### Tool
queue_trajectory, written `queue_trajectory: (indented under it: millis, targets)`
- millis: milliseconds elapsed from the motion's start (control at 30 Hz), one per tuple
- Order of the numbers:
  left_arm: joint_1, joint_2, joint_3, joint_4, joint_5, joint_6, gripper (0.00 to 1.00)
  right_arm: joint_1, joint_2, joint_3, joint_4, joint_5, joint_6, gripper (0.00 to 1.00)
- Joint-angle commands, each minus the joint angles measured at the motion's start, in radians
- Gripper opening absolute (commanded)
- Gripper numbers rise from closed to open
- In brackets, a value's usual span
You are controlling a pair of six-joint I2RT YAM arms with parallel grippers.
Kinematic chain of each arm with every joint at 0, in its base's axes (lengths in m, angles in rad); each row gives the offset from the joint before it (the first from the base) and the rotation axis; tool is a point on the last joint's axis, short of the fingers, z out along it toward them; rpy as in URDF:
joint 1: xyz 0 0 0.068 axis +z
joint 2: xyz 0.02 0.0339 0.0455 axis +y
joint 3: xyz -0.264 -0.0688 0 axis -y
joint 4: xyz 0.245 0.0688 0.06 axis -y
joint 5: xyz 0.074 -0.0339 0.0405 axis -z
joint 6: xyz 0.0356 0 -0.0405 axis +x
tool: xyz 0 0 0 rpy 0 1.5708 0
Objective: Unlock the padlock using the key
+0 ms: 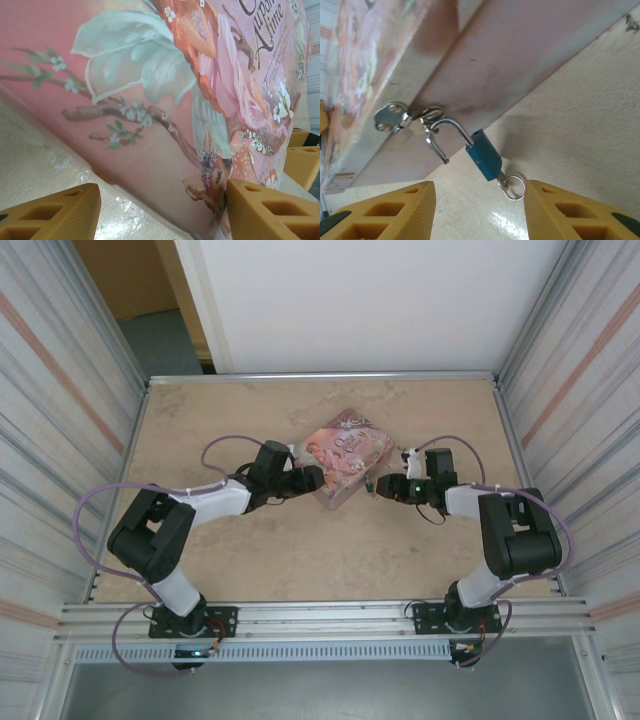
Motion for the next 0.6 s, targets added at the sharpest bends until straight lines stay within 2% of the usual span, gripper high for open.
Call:
queue_trajectory:
  millis: [0, 67, 133, 300, 500, 567]
  targets:
    - [0.020, 0.044, -0.072, -0.253, -0.067, 0.037, 0.65, 0.011, 0.035, 0.016, 0.063, 0.004, 0.045, 0.44]
    - [0.023, 0.042, -0.073, -0.252, -0.067, 0.035, 0.65, 0.020, 0.048, 0.020, 0.075, -0.006, 0.045, 0.42]
    - [0.025, 0.039, -0.077, -0.252, -0.067, 0.034, 0.65, 0.029, 0.060, 0.027, 0.085, -0.018, 0.038, 0.32]
    - [0.026, 0.036, -0.078, -0.251, -0.065, 0.035, 0.65, 0.048, 0.084, 0.041, 0.092, -0.015, 0.021, 0.29]
    - [0.028, 0.034, -0.078, -0.253, -0.065, 0.034, 0.65, 0.050, 0.096, 0.050, 0.105, -0.040, 0.019, 0.17]
    - [0.028, 0.034, -0.078, -0.253, -0.066, 0.035, 0.65, 0.057, 0.093, 0.045, 0.108, -0.044, 0.018, 0.16]
